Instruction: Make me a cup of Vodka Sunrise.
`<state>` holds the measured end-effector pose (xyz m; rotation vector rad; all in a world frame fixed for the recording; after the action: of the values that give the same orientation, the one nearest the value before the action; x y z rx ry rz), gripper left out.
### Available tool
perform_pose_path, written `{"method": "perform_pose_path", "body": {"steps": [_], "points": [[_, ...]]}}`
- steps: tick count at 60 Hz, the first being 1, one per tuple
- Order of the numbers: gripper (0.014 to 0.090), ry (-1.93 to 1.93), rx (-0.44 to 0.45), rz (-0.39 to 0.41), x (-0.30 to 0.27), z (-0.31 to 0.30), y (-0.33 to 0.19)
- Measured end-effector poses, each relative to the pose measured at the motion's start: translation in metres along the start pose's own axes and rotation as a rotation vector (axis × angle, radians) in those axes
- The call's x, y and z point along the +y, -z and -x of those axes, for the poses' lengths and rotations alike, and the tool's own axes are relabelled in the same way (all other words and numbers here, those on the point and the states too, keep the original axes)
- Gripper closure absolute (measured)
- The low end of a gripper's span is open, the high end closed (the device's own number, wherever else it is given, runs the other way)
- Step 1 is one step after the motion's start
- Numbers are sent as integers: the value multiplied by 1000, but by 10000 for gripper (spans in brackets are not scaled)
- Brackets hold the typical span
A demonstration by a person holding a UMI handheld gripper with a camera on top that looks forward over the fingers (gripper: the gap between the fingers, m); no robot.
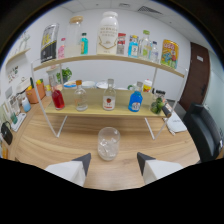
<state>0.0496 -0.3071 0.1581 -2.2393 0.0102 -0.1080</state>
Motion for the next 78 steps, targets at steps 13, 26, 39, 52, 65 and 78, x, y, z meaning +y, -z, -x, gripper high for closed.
{"method": "perform_pose_path", "body": {"steps": [13, 26, 39, 52, 65, 78], "points": [[188, -12, 26, 7, 3, -1, 4], [188, -6, 36, 29, 24, 21, 19], [185, -21, -71, -68, 9, 100, 20], [184, -74, -134, -242, -58, 163, -7], [194, -73, -136, -322, -109, 189, -63], [281, -73, -123, -348, -137, 198, -106]]}}
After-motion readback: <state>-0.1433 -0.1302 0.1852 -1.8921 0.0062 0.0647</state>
